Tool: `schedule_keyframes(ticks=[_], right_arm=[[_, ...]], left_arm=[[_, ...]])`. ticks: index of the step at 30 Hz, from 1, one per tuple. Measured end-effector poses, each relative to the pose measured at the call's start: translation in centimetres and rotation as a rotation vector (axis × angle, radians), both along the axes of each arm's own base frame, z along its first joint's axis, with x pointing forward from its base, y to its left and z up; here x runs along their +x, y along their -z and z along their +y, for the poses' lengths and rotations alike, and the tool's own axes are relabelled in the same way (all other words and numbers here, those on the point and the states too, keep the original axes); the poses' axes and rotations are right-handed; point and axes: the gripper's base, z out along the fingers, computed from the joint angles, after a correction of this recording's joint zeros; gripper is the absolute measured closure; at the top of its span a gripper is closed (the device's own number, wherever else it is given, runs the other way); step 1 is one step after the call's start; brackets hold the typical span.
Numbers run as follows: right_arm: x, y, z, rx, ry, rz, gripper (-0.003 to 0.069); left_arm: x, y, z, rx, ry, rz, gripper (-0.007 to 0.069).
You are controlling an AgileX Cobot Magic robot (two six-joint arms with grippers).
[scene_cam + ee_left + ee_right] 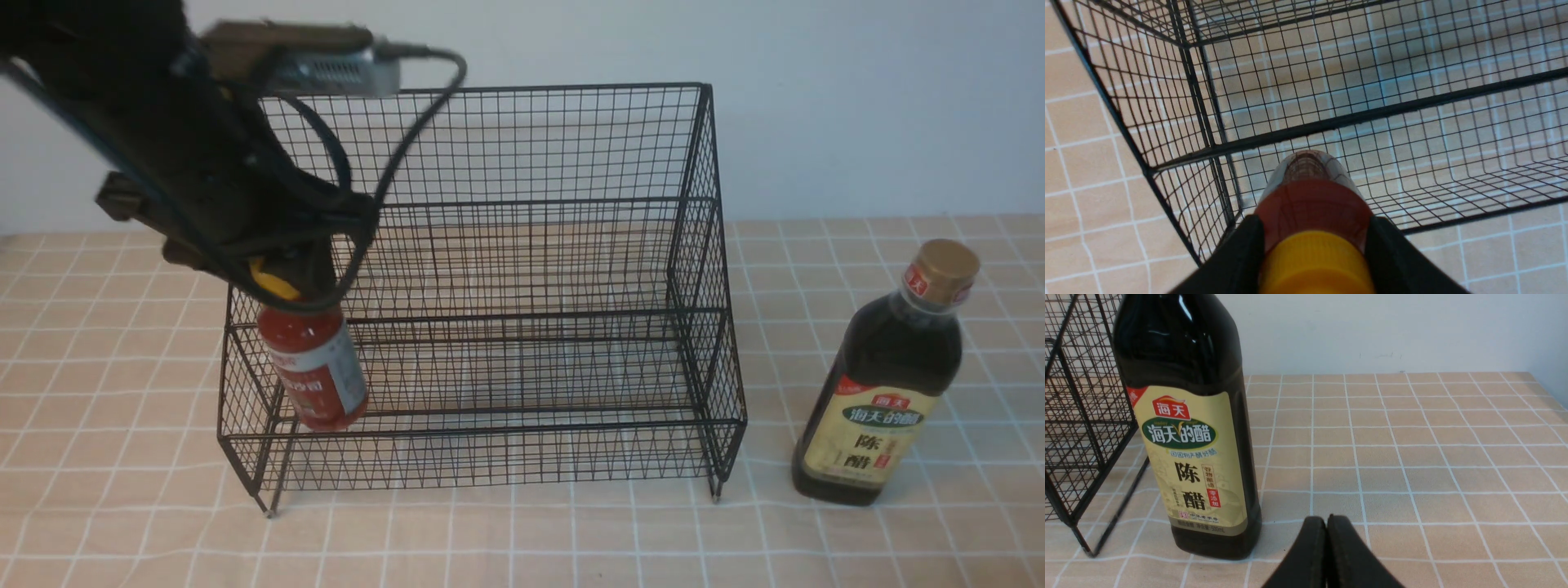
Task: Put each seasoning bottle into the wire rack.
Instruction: Use the left arm to put the condiment bottle back on the shelf, then use the right arm to grab the condiment bottle closest to it
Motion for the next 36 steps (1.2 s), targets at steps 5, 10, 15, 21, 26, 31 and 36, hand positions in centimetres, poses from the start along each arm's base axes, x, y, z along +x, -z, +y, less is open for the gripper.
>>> schedule_keyframes(ticks=[5,10,15,21,26,31,36], right_arm=[[0.0,0.0,0.0,0.000,0.000,0.000,0.0673],[0.0,0.0,0.0,0.000,0.000,0.000,0.0673],[0.0,0.0,0.0,0.000,0.000,0.000,0.0673],[0.0,0.0,0.0,0.000,0.000,0.000,0.0673],[0.0,0.0,0.0,0.000,0.000,0.000,0.0673],[0.0,0.0,0.0,0.000,0.000,0.000,0.0673],[0.0,0.0,0.0,0.000,0.000,0.000,0.0673]], left_arm=[[1.4,2.3,-0.5,0.021,-0.001,0.053,0.0344],[2.4,4.2,-0.9,0.030,-0.040,0.109,0.0344],[2.8,5.0,-1.0,0.031,-0.062,0.128,0.0335],[2.9,5.0,-1.0,0.029,-0.064,0.124,0.0208],[3.0,4.7,-1.0,0.024,-0.068,0.114,0.0141],[3.6,2.0,-1.1,0.004,-0.065,0.018,0.0185],[2.4,-3.2,-0.7,-0.038,-0.024,-0.139,0.0370]])
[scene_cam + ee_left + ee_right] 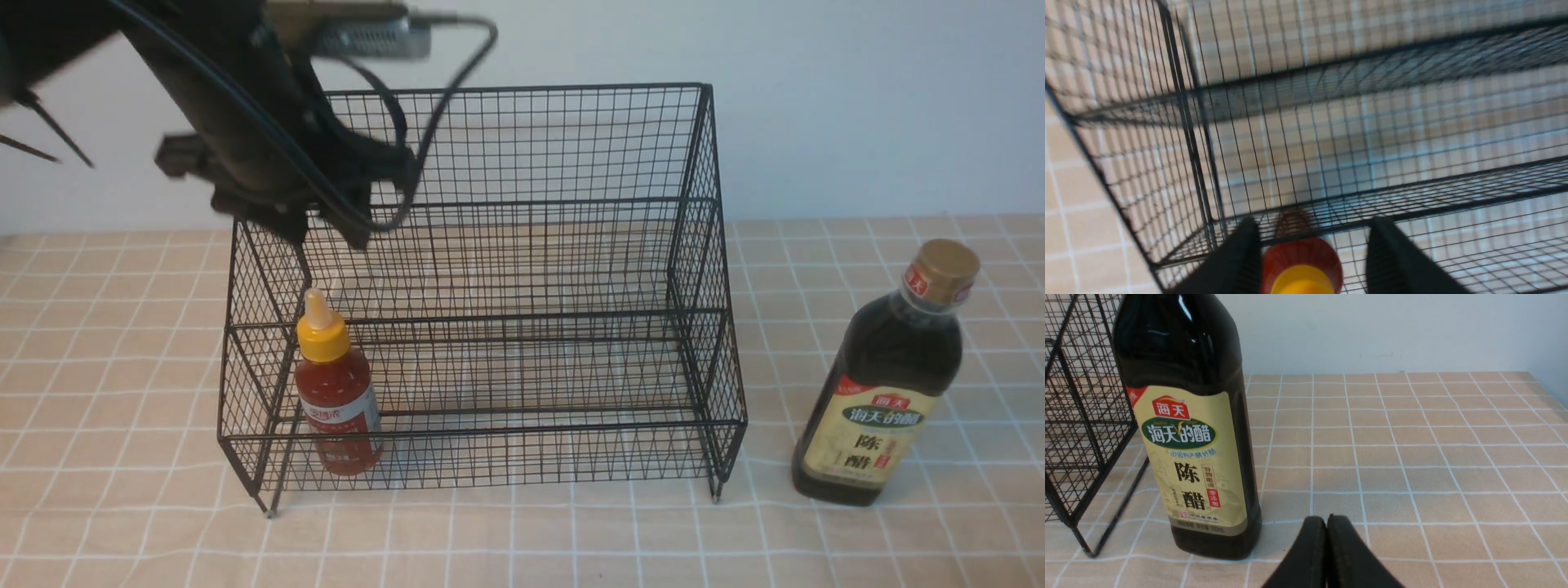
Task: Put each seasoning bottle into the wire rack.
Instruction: Use the right arm to grab the condiment bottle closest to it
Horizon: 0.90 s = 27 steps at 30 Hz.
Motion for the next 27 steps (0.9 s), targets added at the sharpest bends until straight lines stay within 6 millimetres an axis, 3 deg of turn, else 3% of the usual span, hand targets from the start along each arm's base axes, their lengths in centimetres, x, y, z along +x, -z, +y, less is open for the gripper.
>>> schedule_keyframes(ticks=[3,5,9,11,14,19,27], right_arm=[[0.0,0.0,0.0,0.000,0.000,0.000,0.0673],[0.0,0.0,0.0,0.000,0.000,0.000,0.0673],[0.0,0.0,0.0,0.000,0.000,0.000,0.0673],[0.0,0.0,0.0,0.000,0.000,0.000,0.0673],[0.0,0.0,0.0,0.001,0.000,-0.003,0.0673],[0.2,-1.0,0.2,0.095,-0.010,-0.140,0.0673],[0.2,-2.9,0.1,0.236,-0.001,-0.348,0.0673]], left_arm=[[-2.3,-3.1,0.8,-0.010,0.040,-0.091,0.0531],[-4.4,-5.1,1.5,-0.015,0.058,-0.151,0.0598],[-9.2,-7.5,3.3,-0.026,0.073,-0.236,0.0631],[-12.2,-7.7,4.5,-0.021,0.069,-0.262,0.0631],[-14.8,-7.3,5.5,-0.021,0.066,-0.300,0.0631],[-20.8,-4.0,7.6,-0.086,0.073,-0.520,0.0631],[-25.5,4.6,9.2,-0.140,0.084,-0.683,0.0631]])
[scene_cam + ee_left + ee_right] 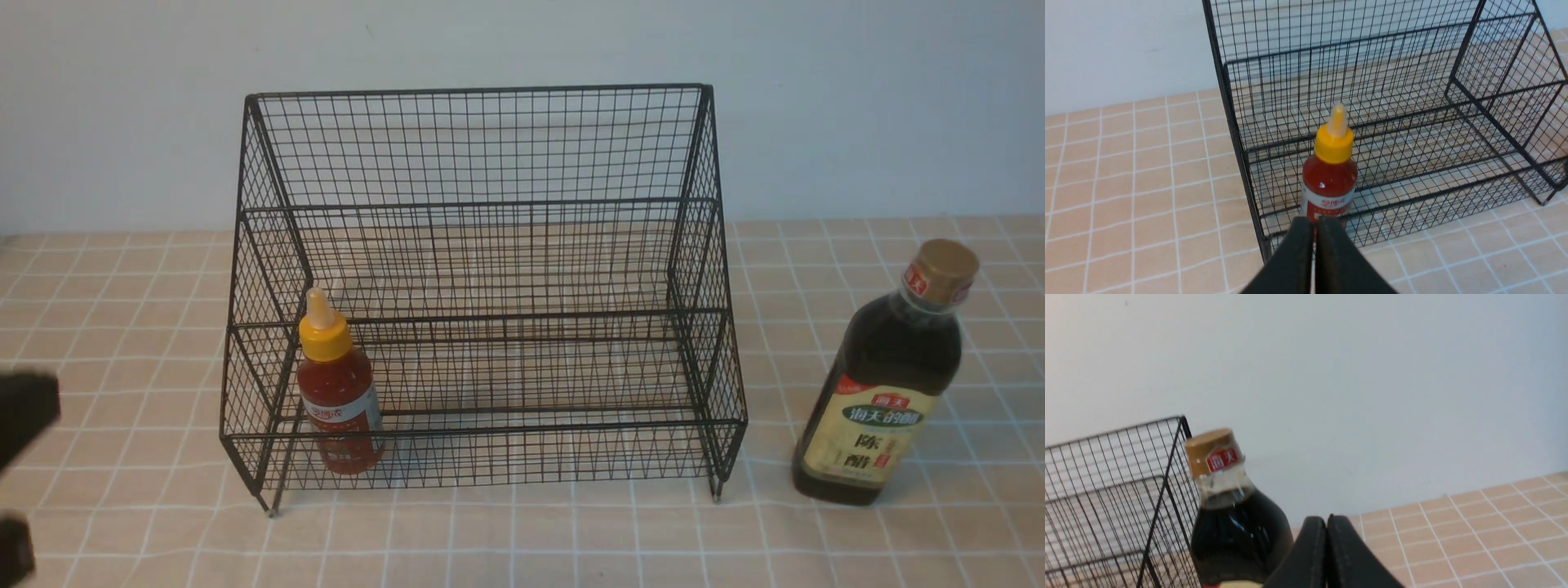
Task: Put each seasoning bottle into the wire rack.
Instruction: Use the right arm to grab the condiment bottle closest to it
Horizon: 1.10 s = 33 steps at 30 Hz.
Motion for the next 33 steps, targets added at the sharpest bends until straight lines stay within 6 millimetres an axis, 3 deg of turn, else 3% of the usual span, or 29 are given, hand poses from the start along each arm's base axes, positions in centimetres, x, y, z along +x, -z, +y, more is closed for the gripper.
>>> schedule_keyframes(ticks=[7,10,13,16,18,21,23,25,28,33], right_arm=[[-0.1,-0.6,-0.1,0.055,0.004,-0.066,0.0673],[-0.3,-1.3,-0.3,0.126,0.004,-0.140,0.0673],[-0.7,-3.3,-0.2,0.189,-0.019,-0.165,0.0673],[-1.2,-8.1,0.1,0.204,-0.050,-0.140,0.0673],[-0.3,-11.7,0.5,0.163,-0.076,0.051,0.0673],[1.0,-13.8,0.8,0.111,-0.093,0.199,0.0673],[2.9,-16.1,1.2,0.010,-0.136,0.447,0.0673],[4.2,-16.4,1.4,-0.036,-0.162,0.574,0.0673],[7.8,-18.5,1.7,-0.113,-0.232,0.836,0.0673],[12.2,-20.3,1.8,-0.130,-0.271,0.952,0.0638]], left_arm=[[-1.7,6.9,0.6,0.011,0.004,0.030,0.0631],[-1.8,7.0,0.6,-0.011,0.008,-0.034,0.0631],[-1.8,6.6,0.6,-0.026,0.010,-0.076,0.0631],[-1.8,6.6,0.6,-0.028,0.010,-0.082,0.0631],[-1.8,6.6,0.6,-0.028,0.010,-0.082,0.0631],[-1.8,6.6,0.6,-0.028,0.010,-0.083,0.0631],[-1.8,6.6,0.6,-0.028,0.010,-0.083,0.0631],[-1.8,6.6,0.6,-0.028,0.010,-0.083,0.0631],[-1.8,6.6,0.6,-0.028,0.010,-0.082,0.0631],[-1.8,6.6,0.6,-0.028,0.010,-0.082,0.0631]])
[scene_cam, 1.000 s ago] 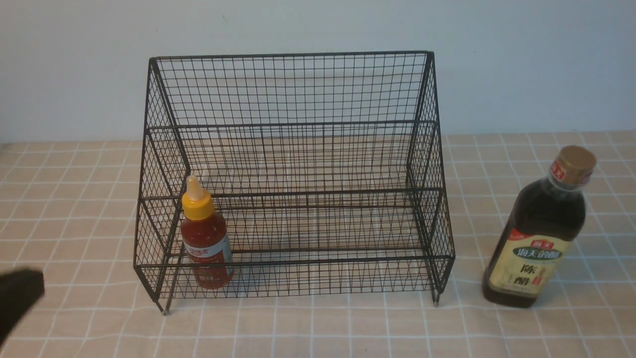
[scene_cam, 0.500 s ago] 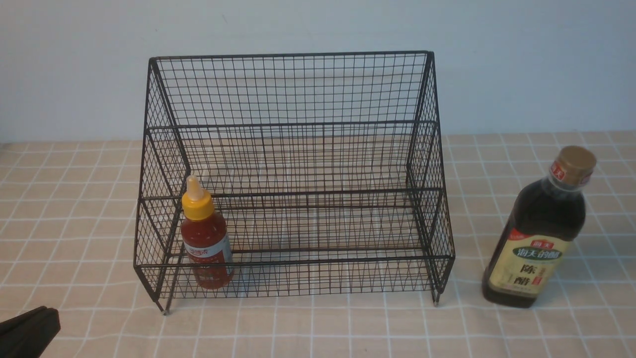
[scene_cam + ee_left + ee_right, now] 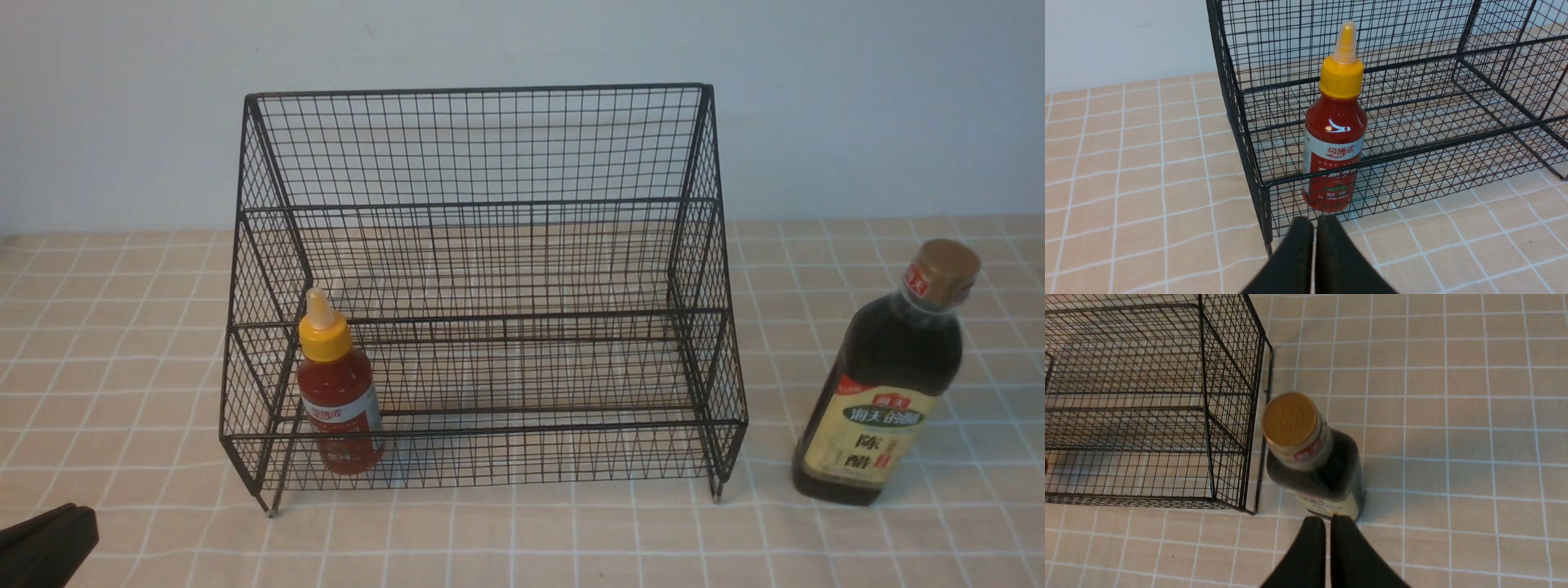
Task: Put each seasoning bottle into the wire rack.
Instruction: Use the right arm to grab the condiment bottle closest to it
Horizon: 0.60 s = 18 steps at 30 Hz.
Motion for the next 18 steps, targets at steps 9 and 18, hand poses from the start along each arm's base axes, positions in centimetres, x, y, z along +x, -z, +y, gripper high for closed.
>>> schedule_keyframes(ticks=[9,18], right_arm=[[5.8,1.8,3.4,-0.093,-0.183,0.071,0.0356],[9.1,4.7,4.1,-0.160,-0.145,0.143,0.0073]], left_arm=[[0.0,0.0,0.0,0.001,0.000,0.002,0.0631],[0.0,0.0,0.0,0.001,0.000,0.003,0.0631]])
